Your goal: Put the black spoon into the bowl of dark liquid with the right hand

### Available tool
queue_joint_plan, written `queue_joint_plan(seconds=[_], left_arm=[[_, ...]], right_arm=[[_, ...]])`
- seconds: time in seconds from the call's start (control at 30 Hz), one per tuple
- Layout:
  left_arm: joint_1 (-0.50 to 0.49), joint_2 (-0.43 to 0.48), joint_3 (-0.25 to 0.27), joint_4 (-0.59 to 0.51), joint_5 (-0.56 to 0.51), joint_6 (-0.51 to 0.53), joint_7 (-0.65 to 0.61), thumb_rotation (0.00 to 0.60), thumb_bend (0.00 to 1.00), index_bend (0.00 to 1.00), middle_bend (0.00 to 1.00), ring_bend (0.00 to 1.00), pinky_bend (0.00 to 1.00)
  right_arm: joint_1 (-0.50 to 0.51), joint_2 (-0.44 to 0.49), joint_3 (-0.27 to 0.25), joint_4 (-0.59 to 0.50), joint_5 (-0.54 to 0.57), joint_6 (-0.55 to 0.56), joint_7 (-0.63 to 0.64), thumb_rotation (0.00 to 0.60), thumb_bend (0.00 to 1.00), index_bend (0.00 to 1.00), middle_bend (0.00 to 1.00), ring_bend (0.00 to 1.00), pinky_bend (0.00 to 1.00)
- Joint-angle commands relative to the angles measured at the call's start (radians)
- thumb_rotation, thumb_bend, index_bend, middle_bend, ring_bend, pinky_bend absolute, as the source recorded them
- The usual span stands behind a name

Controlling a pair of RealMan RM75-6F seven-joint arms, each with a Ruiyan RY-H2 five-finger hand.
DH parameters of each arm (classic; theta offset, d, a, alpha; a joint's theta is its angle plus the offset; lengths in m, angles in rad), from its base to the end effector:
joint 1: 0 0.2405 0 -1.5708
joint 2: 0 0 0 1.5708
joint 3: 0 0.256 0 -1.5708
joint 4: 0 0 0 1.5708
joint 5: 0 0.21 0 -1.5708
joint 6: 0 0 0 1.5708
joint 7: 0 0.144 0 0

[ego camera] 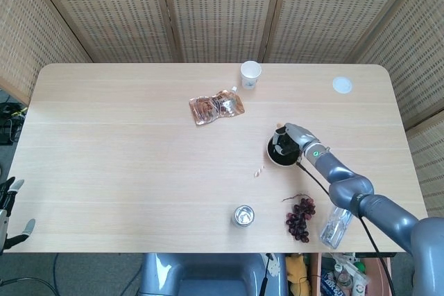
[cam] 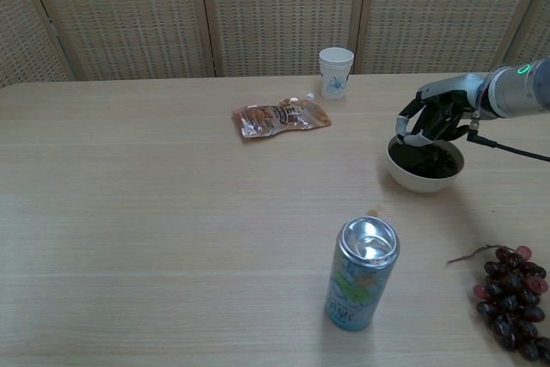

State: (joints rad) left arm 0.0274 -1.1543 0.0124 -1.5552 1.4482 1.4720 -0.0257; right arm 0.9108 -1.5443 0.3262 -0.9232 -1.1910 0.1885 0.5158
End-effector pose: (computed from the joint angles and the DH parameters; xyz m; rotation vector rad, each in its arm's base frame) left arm -0.3483 0.1299 0.1462 -1.3065 -1.0466 -0.7501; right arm -0.2076 -0.4496 0.0014 1.6316 -1.7033 0.7173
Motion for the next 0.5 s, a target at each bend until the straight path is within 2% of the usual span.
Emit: queue_joint_plan(seconds=[0.03, 0.43, 0.47, 0.5], left_arm=[[0.000, 0.000, 0.000, 0.000, 0.002, 0.000, -0.001, 0.600, 0.36, 0.00, 0.00, 0.00, 0.00], [-0.006, -0.001, -0.002, 0.004, 0.010, -0.002, -0.007, 0.600, 0.36, 0.00, 0.00, 0.00, 0.00], [-0.006, -0.002, -0.002, 0.004, 0.011, -0.002, -0.007, 0.600, 0.36, 0.00, 0.00, 0.00, 0.00], [-0.007, -0.002, -0.002, 0.004, 0.012, -0.001, -0.008, 0.600, 0.36, 0.00, 0.00, 0.00, 0.00]], right_arm=[[-0.001, -0.002, 0.005, -0.012, -0.009, 0.001, 0.003, 0.600, 0.78, 0.75, 0.92, 0.93, 1.00], [-0.033, 0.046, -0.002, -0.129, -0.050, 0.022, 0.004, 0.600, 0.78, 0.75, 0.92, 0.93, 1.00], [-0.034, 0.048, -0.003, -0.130, -0.050, 0.024, 0.004, 0.600, 0.75, 0.75, 0.92, 0.93, 1.00], [-0.036, 0.051, -0.004, -0.130, -0.051, 0.027, 0.002, 0.600, 0.65, 0.75, 0.92, 0.93, 1.00]])
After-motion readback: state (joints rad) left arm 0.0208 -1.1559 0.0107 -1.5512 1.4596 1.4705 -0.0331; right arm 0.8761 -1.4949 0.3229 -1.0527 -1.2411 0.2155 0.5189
